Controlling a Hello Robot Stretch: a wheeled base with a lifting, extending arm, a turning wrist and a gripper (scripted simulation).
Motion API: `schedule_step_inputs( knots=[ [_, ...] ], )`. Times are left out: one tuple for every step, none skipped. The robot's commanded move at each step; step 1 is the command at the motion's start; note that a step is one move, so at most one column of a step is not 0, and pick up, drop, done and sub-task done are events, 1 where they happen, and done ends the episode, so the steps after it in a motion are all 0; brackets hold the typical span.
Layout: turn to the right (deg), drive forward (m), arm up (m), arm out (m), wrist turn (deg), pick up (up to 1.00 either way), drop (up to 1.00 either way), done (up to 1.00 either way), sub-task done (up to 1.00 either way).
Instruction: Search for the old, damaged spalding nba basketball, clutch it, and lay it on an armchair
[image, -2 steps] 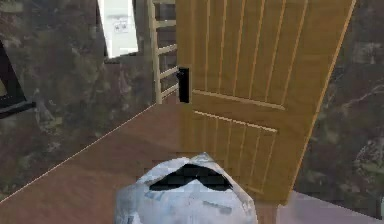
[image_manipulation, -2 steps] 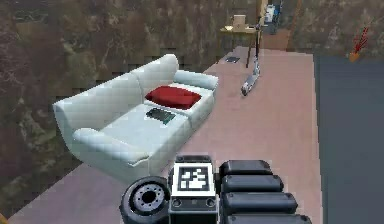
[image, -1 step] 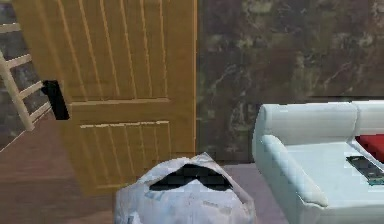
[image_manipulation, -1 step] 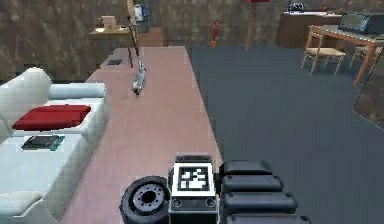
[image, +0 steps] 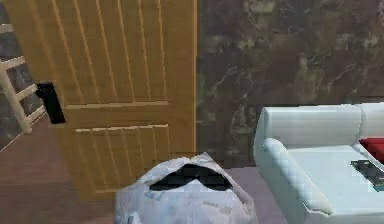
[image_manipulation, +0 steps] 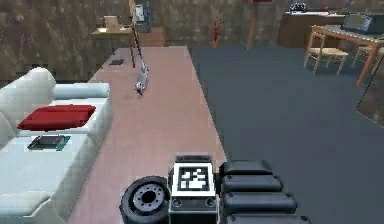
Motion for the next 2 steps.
schedule_step_inputs(
  knots=[
    [-45.0, 0.00, 0.00, 0.00, 0.0, 0.00, 0.00, 0.00, 0.00],
    [-15.0, 0.00, 0.00, 0.00, 0.0, 0.00, 0.00, 0.00, 0.00]
  ],
)
